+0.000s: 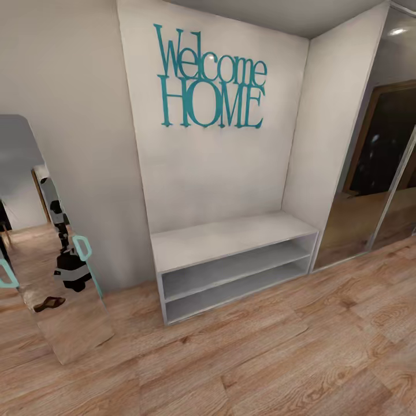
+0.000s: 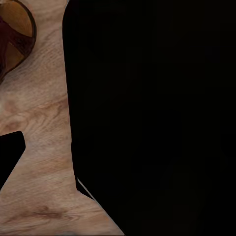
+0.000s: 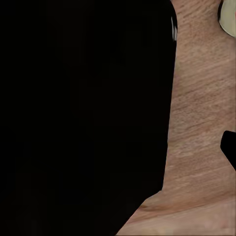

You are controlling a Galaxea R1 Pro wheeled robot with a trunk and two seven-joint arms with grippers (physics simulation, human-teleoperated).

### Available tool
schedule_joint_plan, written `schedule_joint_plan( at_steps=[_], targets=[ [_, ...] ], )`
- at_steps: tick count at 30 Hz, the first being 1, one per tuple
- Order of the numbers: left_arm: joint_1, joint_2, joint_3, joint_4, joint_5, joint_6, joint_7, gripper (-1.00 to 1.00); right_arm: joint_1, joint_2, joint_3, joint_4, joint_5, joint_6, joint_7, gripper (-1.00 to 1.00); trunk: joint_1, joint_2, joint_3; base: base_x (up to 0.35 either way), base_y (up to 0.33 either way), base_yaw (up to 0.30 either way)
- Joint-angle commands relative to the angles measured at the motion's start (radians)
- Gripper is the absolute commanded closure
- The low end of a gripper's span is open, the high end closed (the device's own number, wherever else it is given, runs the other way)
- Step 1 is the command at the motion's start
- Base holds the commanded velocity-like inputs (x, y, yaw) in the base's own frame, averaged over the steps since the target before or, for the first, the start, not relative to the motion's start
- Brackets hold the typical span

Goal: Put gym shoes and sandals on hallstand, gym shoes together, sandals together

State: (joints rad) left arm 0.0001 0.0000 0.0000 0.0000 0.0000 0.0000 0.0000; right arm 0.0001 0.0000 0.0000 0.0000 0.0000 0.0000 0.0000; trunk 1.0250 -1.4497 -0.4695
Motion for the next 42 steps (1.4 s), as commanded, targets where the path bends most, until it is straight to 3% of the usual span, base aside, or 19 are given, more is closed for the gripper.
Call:
schedule_joint_plan(
  at_steps=[1, 9, 17, 26, 39, 42],
  targets=[
    [0.001, -0.006, 0.001, 0.002, 0.004, 0.006, -0.006, -1.00, -0.006, 0.006, 0.003, -0.006, 0.002, -0.006, -0.005, -1.00, 0.000, 0.000, 0.000, 0.000, 0.000, 0.000],
    [-0.002, -0.010, 0.002, 0.014, 0.002, 0.021, -0.007, -1.00, -0.038, 0.015, 0.003, -0.024, 0.003, 0.009, -0.005, -1.00, 0.000, 0.000, 0.000, 0.000, 0.000, 0.000],
    [-0.010, 0.001, 0.026, -0.031, 0.047, 0.016, -0.005, -1.00, -0.059, -0.011, 0.003, -0.054, 0.003, 0.011, -0.006, -1.00, 0.000, 0.000, 0.000, 0.000, 0.000, 0.000],
    [-0.021, 0.042, 0.036, -0.082, 0.065, -0.035, 0.010, -1.00, -0.061, -0.062, -0.001, -0.105, 0.002, -0.036, -0.006, -1.00, 0.000, 0.000, 0.000, 0.000, 0.000, 0.000],
    [-0.095, 0.054, 0.036, -0.156, 0.067, -0.108, 0.011, -1.00, -0.062, -0.135, -0.007, -0.178, -0.001, -0.109, -0.006, -1.00, 0.000, 0.000, 0.000, 0.000, 0.000, 0.000],
    [-0.113, 0.055, 0.037, -0.173, 0.069, -0.125, 0.011, -1.00, -0.063, -0.137, -0.007, -0.195, -0.002, -0.126, -0.006, -1.00, 0.000, 0.000, 0.000, 0.000, 0.000, 0.000]
  ],
)
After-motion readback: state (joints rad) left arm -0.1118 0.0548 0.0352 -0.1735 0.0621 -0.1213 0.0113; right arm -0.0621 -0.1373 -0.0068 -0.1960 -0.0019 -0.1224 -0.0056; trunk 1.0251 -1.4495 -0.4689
